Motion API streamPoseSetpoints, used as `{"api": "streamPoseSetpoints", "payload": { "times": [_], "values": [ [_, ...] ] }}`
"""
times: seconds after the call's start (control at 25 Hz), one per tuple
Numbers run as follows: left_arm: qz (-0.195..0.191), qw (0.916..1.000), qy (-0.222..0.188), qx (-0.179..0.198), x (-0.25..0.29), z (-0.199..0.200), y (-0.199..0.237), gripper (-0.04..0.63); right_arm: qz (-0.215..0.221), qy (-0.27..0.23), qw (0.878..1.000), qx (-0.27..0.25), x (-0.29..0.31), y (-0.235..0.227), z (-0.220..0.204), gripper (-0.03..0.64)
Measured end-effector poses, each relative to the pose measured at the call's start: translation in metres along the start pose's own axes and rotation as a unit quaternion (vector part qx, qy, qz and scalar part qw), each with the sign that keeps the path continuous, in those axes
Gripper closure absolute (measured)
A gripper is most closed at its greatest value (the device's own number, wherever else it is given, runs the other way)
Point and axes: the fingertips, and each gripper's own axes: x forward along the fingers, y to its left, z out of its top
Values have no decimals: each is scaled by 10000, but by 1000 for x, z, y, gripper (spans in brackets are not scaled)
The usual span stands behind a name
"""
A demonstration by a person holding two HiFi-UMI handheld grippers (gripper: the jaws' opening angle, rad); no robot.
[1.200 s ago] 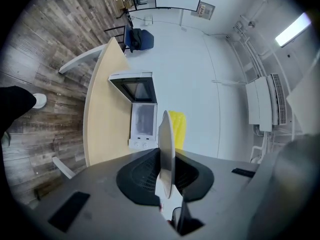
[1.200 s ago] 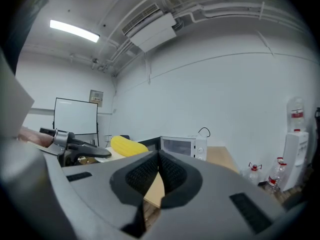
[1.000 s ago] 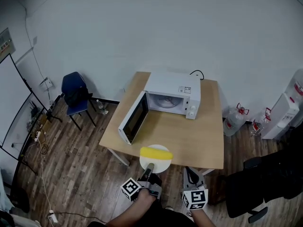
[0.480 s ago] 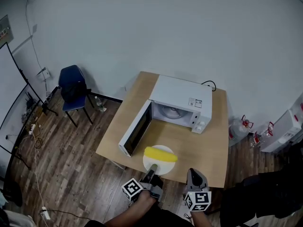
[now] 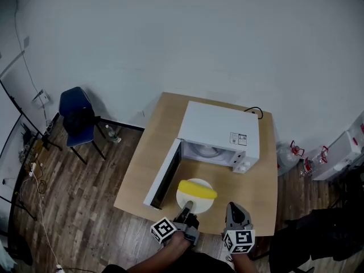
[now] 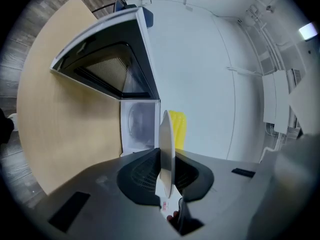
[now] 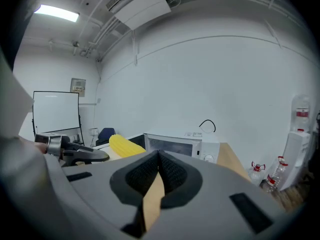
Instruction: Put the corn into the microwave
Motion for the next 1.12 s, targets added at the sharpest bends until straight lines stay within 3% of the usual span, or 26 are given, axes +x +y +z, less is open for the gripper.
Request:
{"api": "streamPoseSetpoints", "payload": {
  "times": [0.2, 0.36, 0.68, 0.84, 1.12],
  "values": [
    [-77, 9994, 325, -101, 32, 12, 13, 563, -220, -27, 9997, 26, 29, 1, 4, 557],
    [178, 9984, 540, -48, 48, 16, 24, 563, -451, 100, 9989, 62, 41, -3, 0, 557],
    [173, 9985, 524, 11, 81, 27, 35, 563, -609, 168, 9978, 189, 61, -21, 1, 557],
    [122, 9985, 519, -116, 105, 31, 43, 563, -517, 199, 9982, 239, 76, -25, 0, 557],
    [116, 9991, 415, -23, 139, 35, 51, 563, -343, 231, 9990, 151, 117, -49, 9, 557]
  ]
}}
